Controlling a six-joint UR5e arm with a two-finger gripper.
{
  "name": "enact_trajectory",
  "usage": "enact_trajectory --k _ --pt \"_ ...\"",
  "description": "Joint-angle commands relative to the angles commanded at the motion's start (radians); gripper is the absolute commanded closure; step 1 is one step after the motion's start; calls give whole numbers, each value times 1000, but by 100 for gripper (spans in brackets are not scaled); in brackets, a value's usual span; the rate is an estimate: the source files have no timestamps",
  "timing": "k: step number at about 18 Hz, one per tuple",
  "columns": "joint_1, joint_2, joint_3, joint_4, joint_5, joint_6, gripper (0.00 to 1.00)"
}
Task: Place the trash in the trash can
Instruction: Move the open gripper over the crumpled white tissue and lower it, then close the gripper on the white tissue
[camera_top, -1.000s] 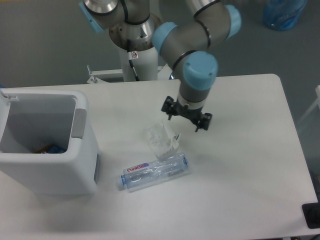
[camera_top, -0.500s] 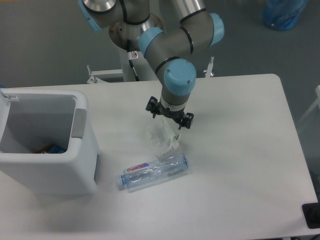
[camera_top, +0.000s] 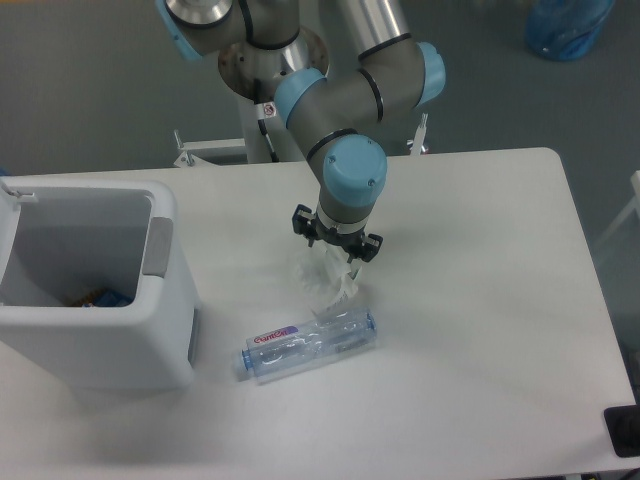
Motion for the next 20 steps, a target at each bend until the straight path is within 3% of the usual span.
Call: enact_trajectory --k 15,20 --pt "26 17 41 -20 -18 15 100" --pt "52 46 67 -21 -103 14 100"
